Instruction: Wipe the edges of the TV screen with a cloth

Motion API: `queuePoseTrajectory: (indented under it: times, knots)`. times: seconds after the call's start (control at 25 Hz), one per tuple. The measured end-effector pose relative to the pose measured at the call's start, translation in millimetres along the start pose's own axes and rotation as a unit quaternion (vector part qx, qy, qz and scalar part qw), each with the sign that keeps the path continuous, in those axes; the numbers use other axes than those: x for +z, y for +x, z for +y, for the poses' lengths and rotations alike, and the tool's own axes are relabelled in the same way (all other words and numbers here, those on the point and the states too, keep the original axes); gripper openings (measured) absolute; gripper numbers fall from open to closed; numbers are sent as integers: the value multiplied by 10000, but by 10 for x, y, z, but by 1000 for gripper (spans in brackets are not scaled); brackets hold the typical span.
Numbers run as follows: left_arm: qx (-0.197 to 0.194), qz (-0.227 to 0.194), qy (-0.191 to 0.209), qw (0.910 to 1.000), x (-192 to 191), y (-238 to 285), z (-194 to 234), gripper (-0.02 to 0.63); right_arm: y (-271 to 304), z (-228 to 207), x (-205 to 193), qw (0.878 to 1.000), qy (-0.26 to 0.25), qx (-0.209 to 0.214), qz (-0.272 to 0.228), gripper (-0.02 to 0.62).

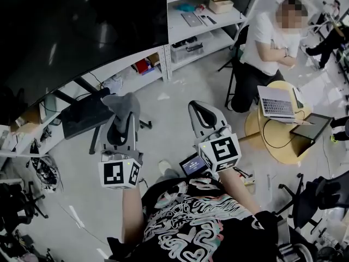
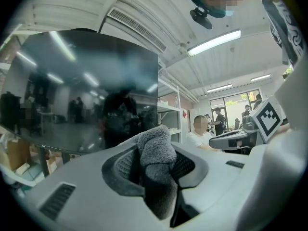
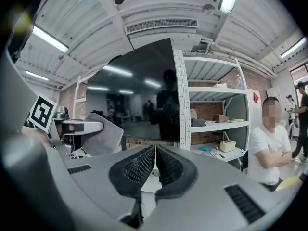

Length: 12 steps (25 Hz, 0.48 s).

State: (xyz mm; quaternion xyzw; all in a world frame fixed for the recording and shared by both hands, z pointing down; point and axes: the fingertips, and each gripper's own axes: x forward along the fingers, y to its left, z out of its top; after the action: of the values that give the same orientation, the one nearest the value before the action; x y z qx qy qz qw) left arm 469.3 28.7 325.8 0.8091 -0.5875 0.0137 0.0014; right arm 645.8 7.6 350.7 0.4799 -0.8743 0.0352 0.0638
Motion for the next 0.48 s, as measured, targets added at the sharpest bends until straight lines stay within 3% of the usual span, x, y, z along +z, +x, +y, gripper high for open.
queuePoseTrajectory:
  times: [0.48]
  knots:
    - [69,9,13,10000,46,80,-357,138,-198,-280,-15,9999,16,145,9,32]
